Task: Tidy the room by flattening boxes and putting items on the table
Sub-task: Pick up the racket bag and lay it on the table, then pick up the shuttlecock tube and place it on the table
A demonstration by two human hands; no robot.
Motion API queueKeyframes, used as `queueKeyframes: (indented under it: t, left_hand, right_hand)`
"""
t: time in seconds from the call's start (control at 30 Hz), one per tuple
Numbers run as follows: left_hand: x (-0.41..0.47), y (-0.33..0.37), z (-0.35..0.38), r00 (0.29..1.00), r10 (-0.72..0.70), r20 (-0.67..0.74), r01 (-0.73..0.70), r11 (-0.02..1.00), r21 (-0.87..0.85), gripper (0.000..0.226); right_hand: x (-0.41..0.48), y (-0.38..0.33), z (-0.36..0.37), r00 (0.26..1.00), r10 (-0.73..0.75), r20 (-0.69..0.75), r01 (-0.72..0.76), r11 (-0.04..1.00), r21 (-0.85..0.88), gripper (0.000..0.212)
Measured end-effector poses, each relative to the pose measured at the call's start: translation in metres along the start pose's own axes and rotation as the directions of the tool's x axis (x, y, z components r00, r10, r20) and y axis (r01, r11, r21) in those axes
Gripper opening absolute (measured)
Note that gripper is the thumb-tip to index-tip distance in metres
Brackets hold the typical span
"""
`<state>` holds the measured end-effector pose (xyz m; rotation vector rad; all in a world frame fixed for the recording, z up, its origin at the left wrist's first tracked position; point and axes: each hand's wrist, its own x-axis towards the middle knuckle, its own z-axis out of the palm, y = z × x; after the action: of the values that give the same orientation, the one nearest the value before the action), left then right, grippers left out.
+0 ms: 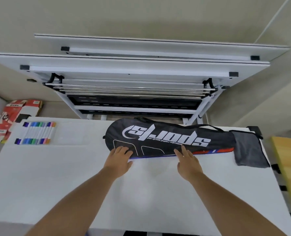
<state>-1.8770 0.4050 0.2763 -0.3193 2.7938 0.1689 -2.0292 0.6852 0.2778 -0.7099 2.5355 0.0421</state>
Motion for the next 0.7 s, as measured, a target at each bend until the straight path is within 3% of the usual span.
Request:
queueKeyframes:
  t: [0.17, 0.3, 0.47, 0.7]
  left_hand:
    - [-0.075, 0.008, -0.014, 0.974, -0.225, -0.017, 0.22, 0.966, -0.134, 0.037]
    - [-0.16, 0.017, -0.011, 0.901, -0.432, -0.046, 0.416, 0.889, -0.189, 0.034]
    - [-0.276, 0.022, 0.006, 0.744, -0.667, 0.032, 0.654, 0.718, -0.239, 0.032]
    - [-0.457, 0.023, 0.036, 0.539, -0.84, 0.065, 0.818, 0.502, -0.281, 0.024]
  right_hand:
    - [-0.028, -0.052, -0.006, 0.979, -0.192, 0.066, 0.193, 0.981, -0.01, 0.055]
    - [-0.056, -0.102, -0.006, 0.907, -0.415, 0.075, 0.42, 0.906, -0.06, 0.049]
    - [-0.106, -0.167, 0.004, 0.774, -0.623, 0.113, 0.633, 0.756, -0.165, 0.047]
    - [-0.205, -0.285, 0.041, 0.555, -0.802, 0.22, 0.832, 0.525, -0.183, 0.041]
